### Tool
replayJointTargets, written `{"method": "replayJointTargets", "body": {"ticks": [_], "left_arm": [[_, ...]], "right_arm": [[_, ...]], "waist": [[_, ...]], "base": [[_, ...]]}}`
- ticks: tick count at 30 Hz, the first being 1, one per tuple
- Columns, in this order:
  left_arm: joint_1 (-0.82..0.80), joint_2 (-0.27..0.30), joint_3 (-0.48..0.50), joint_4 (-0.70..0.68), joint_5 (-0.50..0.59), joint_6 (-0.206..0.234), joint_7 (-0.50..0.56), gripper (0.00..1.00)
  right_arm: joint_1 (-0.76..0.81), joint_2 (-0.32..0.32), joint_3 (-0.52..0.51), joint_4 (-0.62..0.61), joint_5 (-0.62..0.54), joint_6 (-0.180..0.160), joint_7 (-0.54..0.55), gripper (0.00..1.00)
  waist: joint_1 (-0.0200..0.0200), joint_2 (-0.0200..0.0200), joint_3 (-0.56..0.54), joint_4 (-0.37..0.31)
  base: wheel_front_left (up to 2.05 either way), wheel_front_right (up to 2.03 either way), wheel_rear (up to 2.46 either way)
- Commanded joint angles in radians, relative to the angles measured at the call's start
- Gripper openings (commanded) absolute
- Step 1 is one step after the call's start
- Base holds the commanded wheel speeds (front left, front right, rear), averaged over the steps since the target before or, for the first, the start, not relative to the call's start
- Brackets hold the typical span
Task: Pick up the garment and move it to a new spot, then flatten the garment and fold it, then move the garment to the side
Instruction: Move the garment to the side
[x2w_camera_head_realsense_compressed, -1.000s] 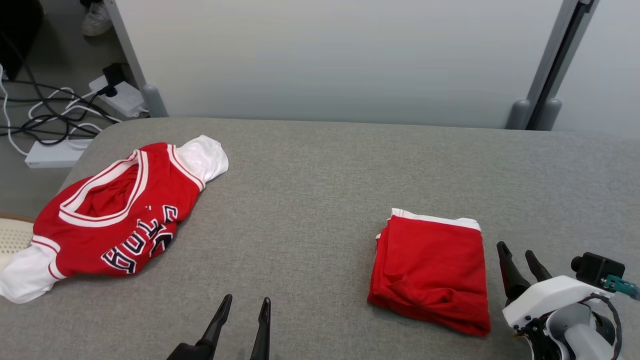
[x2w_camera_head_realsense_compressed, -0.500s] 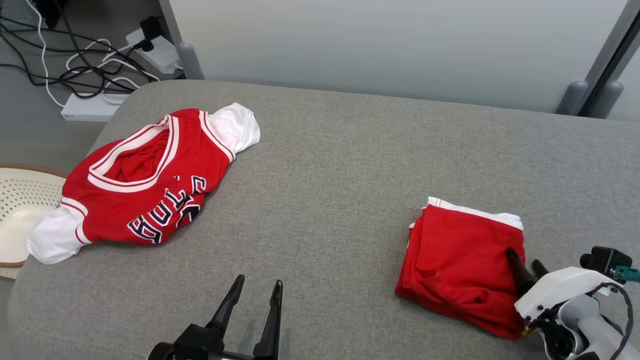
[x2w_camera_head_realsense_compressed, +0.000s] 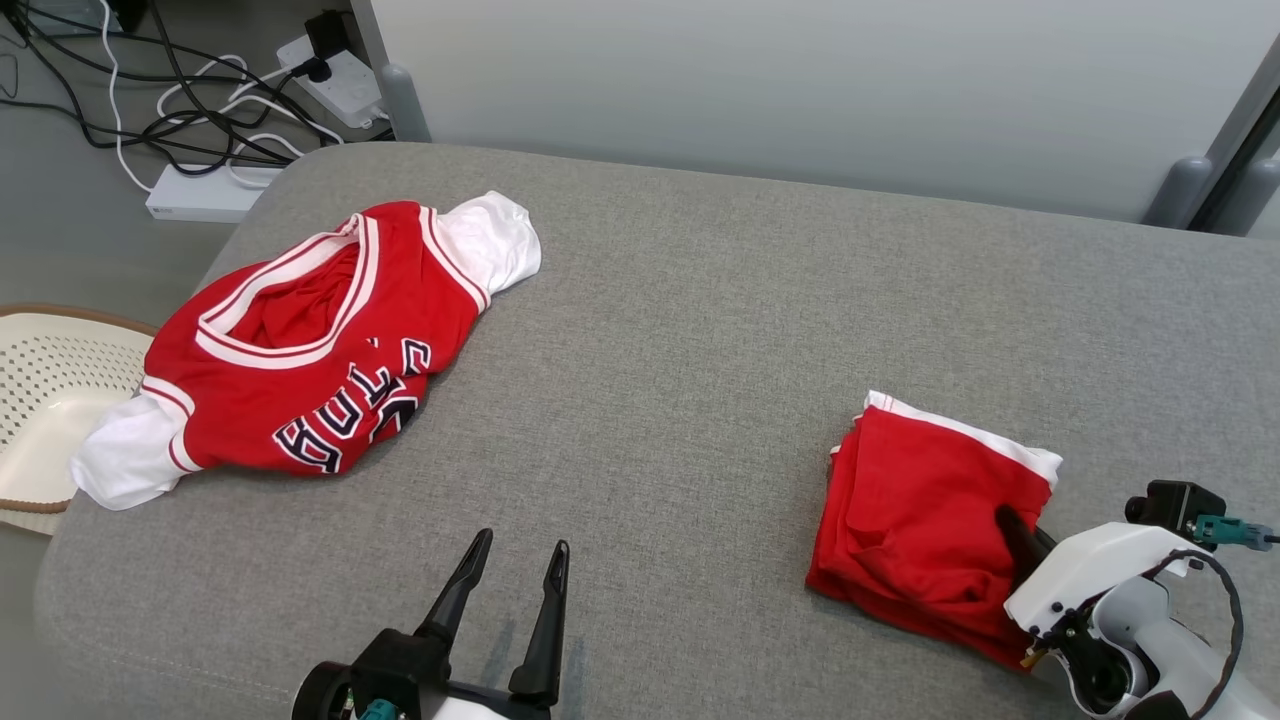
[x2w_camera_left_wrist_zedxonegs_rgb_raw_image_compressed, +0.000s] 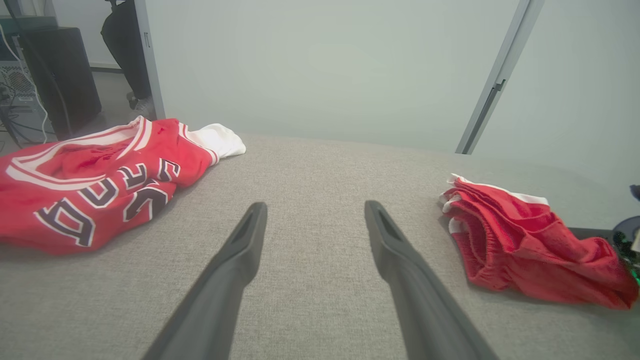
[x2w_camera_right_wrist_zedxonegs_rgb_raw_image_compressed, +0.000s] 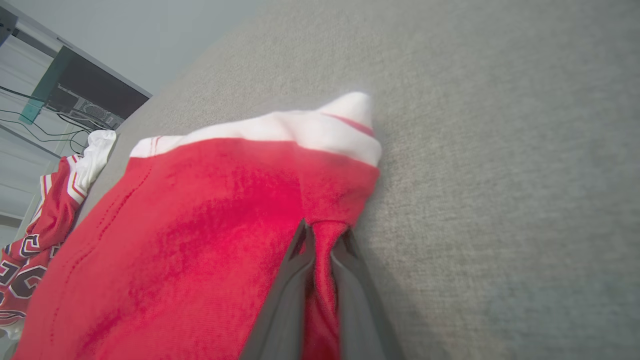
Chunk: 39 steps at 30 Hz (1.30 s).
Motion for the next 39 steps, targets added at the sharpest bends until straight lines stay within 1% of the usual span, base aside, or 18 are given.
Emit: {"method": "replayJointTargets", "body": {"ticks": [1,7,8,9,12,13,16,20,27,33,34,39], "left_arm": [[-0.034,-0.001,0.029,-0.024,0.007,0.007,-0.010,1.00],[-0.032,-0.001,0.026,-0.032,-0.005,0.015,-0.010,1.00],[-0.032,-0.001,0.026,-0.032,-0.005,0.015,-0.010,1.00],[-0.032,-0.001,0.026,-0.036,-0.005,0.016,-0.010,1.00],[-0.037,-0.001,0.023,-0.040,-0.003,0.013,-0.010,1.00],[-0.037,-0.001,0.023,-0.040,-0.003,0.013,-0.010,1.00],[-0.049,-0.001,0.020,-0.044,0.004,0.007,-0.010,1.00],[-0.076,-0.001,0.017,-0.054,0.010,0.005,-0.010,1.00],[-0.120,-0.001,0.004,-0.054,0.020,-0.006,-0.010,1.00],[-0.141,-0.001,0.009,-0.057,0.034,-0.012,-0.010,1.00],[-0.143,-0.001,0.012,-0.057,0.041,-0.016,-0.010,1.00],[-0.145,-0.001,0.017,-0.057,0.053,-0.024,-0.010,1.00]], "right_arm": [[-0.012,-0.014,0.038,-0.027,0.005,0.000,-0.019,0.00],[-0.038,-0.061,0.119,-0.090,-0.030,0.000,-0.129,0.00],[-0.038,-0.061,0.119,-0.090,-0.030,0.000,-0.129,0.00],[-0.052,-0.076,0.142,-0.101,-0.046,0.000,-0.156,0.00],[-0.078,-0.095,0.159,-0.097,-0.078,0.000,-0.181,0.00],[-0.078,-0.095,0.159,-0.097,-0.078,0.000,-0.181,0.00],[-0.103,-0.104,0.148,-0.085,-0.113,0.000,-0.189,0.00],[-0.116,-0.113,0.047,-0.102,-0.192,0.000,-0.190,0.00],[-0.071,-0.086,-0.150,-0.105,-0.327,0.000,-0.191,0.00],[-0.014,-0.044,-0.315,-0.119,-0.430,0.000,-0.191,0.00],[0.006,-0.028,-0.356,-0.127,-0.461,0.000,-0.191,0.00],[0.045,0.011,-0.431,-0.144,-0.516,0.000,-0.191,0.00]], "waist": [[0.0000,0.0000,-0.002,-0.004],[0.0000,0.0000,-0.012,-0.023],[0.0000,0.0000,-0.012,-0.023],[0.0000,0.0000,-0.015,-0.034],[0.0000,0.0000,-0.015,-0.055],[0.0000,0.0000,-0.015,-0.055],[0.0000,0.0000,-0.012,-0.083],[0.0000,0.0000,0.001,-0.130],[0.0000,0.0000,0.021,-0.233],[0.0000,0.0000,0.032,-0.329],[0.0000,0.0000,0.034,-0.360],[0.0000,0.0000,0.036,-0.436]], "base": [[0.00,0.00,0.00],[0.00,0.00,0.00],[0.00,0.00,0.00],[0.00,0.00,0.00],[0.00,0.00,0.00],[0.00,0.00,0.00],[0.00,0.00,0.00],[0.00,0.00,0.00],[0.00,0.00,0.00],[0.00,0.00,0.00],[0.00,0.00,0.00],[0.00,0.00,0.00]]}}
